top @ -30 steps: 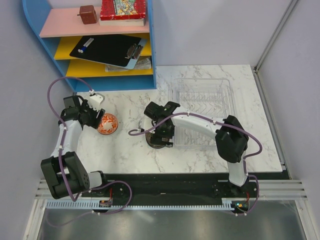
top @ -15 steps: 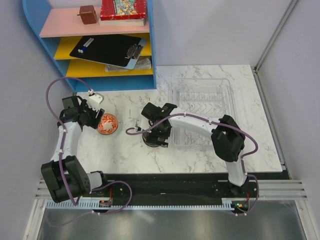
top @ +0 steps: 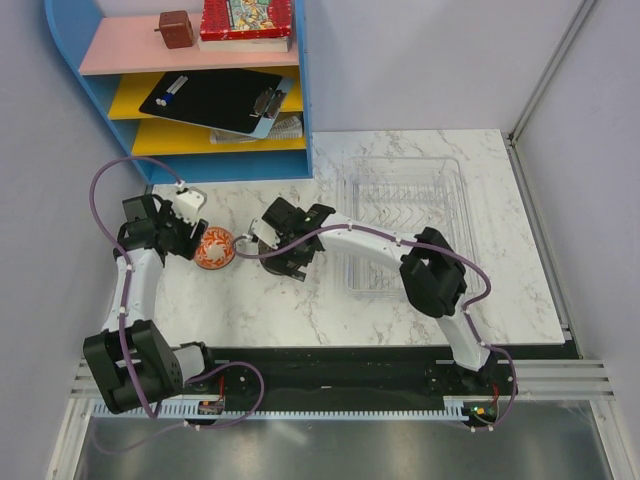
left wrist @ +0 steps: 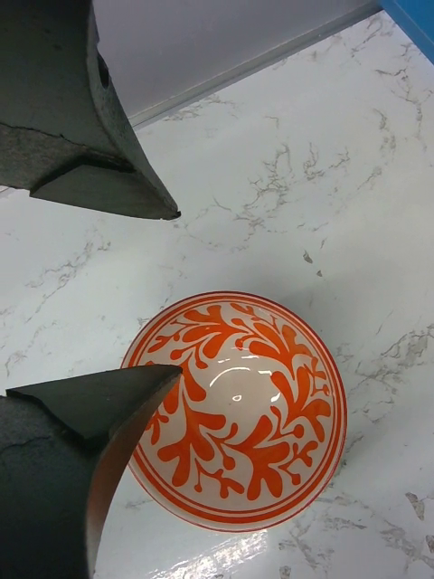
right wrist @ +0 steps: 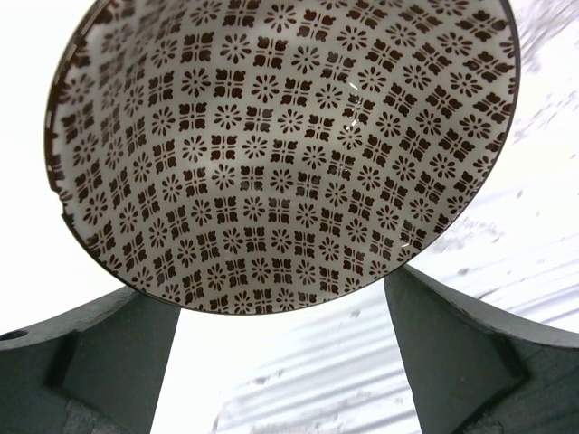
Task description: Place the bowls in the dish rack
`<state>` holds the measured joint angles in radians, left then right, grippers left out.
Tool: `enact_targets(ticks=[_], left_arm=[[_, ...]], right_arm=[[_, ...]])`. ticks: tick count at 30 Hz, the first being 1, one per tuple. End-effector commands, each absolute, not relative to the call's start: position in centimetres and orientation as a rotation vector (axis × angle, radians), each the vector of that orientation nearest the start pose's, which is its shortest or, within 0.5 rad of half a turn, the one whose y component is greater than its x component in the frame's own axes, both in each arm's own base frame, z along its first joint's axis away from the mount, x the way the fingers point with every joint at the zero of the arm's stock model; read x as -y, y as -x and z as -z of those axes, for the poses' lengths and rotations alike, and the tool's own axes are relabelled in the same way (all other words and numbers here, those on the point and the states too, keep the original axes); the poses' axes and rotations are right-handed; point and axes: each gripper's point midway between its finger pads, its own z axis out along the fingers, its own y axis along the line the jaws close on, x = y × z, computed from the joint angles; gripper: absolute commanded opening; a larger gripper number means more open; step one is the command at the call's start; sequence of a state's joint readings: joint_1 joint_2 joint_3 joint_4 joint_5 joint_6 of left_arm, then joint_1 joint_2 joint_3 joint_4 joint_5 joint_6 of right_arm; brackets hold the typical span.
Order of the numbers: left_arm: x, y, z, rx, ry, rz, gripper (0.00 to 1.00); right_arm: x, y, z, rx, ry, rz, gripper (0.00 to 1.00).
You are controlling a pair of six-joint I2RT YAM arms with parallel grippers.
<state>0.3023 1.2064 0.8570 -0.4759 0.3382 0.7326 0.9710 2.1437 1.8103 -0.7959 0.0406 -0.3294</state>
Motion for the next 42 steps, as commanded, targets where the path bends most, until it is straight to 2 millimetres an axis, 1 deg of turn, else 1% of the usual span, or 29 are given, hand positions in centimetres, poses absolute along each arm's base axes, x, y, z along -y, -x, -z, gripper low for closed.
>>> enact_targets(ticks=[1, 2, 4, 5, 6, 7, 8, 9, 10, 12, 13, 14, 15, 16, 17, 18, 19, 20, 21, 23, 24, 25, 27, 29, 31, 35, 40, 41, 42], left_arm=[[-6.8, -31.2, -13.4, -2.229, -0.631, -0.134, 0.72], [-6.8, -31.1, -13.3, -2.231, -0.633, -0.133, 0.72], [-6.8, -31.0, -13.0, -2.238, -0.638, -0.131, 0.72], [-6.9, -30.9, -12.8, -2.244, -0.639, -0.129, 0.72], [-6.9, -30.9, -12.7, -2.245, -0.639, -0.129, 0.72], [-6.8, -31.0, -12.4, -2.252, -0.643, -0.120, 0.72], [-6.9, -31.0, -12.2, -2.258, -0.640, -0.114, 0.72], [-6.8, -31.2, -12.2, -2.257, -0.640, -0.108, 0.72], [-6.9, -31.3, -11.9, -2.267, -0.639, -0.098, 0.72], [-6.7, -31.7, -11.8, -2.267, -0.633, -0.077, 0.71], [-6.7, -31.9, -11.8, -2.267, -0.632, -0.072, 0.71], [-6.8, -32.1, -11.2, -2.282, -0.630, -0.062, 0.70], [-6.9, -32.3, -11.2, -2.281, -0.625, -0.063, 0.70], [-7.1, -32.7, -11.0, -2.282, -0.622, -0.066, 0.69], [-7.3, -32.9, -10.3, -2.300, -0.619, -0.064, 0.69], [-7.5, -33.2, -10.2, -2.306, -0.614, -0.068, 0.68], [-7.7, -33.6, -10.1, -2.307, -0.610, -0.076, 0.68], [-7.8, -33.8, -9.6, -2.324, -0.607, -0.070, 0.67], [-8.0, -34.1, -9.8, -2.322, -0.600, -0.075, 0.67], [-8.1, -34.4, -9.8, -2.321, -0.597, -0.074, 0.66], [-8.1, -34.7, -9.9, -2.320, -0.588, -0.071, 0.66], [-8.1, -34.8, -10.0, -2.319, -0.585, -0.069, 0.65], [-8.1, -35.1, -10.1, -2.316, -0.583, -0.063, 0.64], [-8.1, -35.2, -10.1, -2.314, -0.580, -0.054, 0.61], [-8.0, -35.3, -9.6, -2.325, -0.581, -0.048, 0.60], [-8.1, -35.6, -9.2, -2.329, -0.579, -0.039, 0.59], [-8.1, -36.0, -8.3, -2.347, -0.582, -0.018, 0.57], [-8.1, -36.1, -8.2, -2.349, -0.580, -0.014, 0.55], [-8.1, -36.1, -8.1, -2.351, -0.577, -0.011, 0.50]], right_arm=[[-42.4, -32.6, -8.0, -2.096, 1.465, -0.119, 0.98], [-42.9, -33.3, -8.7, -2.081, 1.432, -0.108, 0.98], [-43.3, -33.8, -8.8, -2.074, 1.418, -0.098, 0.98], [-43.6, -34.2, -9.4, -2.064, 1.403, -0.104, 0.98], [-43.7, -34.0, -9.6, -2.064, 1.402, -0.110, 0.98], [-43.6, -34.0, -10.6, -2.053, 1.393, -0.117, 0.98], [-43.3, -33.9, -11.0, -2.049, 1.395, -0.115, 0.98], [-43.0, -33.8, -11.6, -2.045, 1.399, -0.107, 0.98], [-42.7, -33.5, -13.0, -2.026, 1.395, -0.113, 0.98], [-41.5, -33.0, -13.5, -2.031, 1.405, -0.094, 0.98], [-41.0, -32.8, -15.3, -2.006, 1.396, -0.098, 0.98], [-40.2, -32.2, -15.2, -2.014, 1.409, -0.092, 0.98], [-39.7, -31.9, -15.7, -2.008, 1.413, -0.089, 0.98], [-39.1, -31.6, -17.6, -1.971, 1.408, -0.097, 0.98], [-38.3, -31.0, -17.4, -1.970, 1.430, -0.087, 0.98], [-37.8, -30.9, -17.9, -1.961, 1.431, -0.074, 0.98], [-37.1, -30.6, -19.6, -1.922, 1.431, -0.074, 0.98], [-36.4, -30.3, -19.4, -1.923, 1.444, -0.058, 0.98], [-35.8, -30.1, -20.7, -1.903, 1.427, -0.058, 0.98], [-35.1, -29.8, -21.1, -1.895, 1.430, -0.053, 0.98], [-34.8, -29.6, -21.9, -1.881, 1.419, -0.059, 0.98], [-34.5, -29.5, -21.9, -1.883, 1.420, -0.055, 0.98], [-34.0, -29.4, -22.6, -1.869, 1.412, -0.049, 0.98], [-33.5, -29.5, -22.6, -1.871, 1.407, -0.036, 0.98], [-33.2, -29.5, -22.2, -1.877, 1.411, -0.026, 0.98], [-32.9, -29.4, -22.3, -1.878, 1.409, -0.021, 0.98], [-32.6, -29.5, -23.3, -1.864, 1.385, -0.020, 0.98], [-32.4, -29.6, -23.4, -1.866, 1.380, -0.017, 0.98], [-32.3, -29.6, -23.4, -1.866, 1.376, -0.016, 0.98]])
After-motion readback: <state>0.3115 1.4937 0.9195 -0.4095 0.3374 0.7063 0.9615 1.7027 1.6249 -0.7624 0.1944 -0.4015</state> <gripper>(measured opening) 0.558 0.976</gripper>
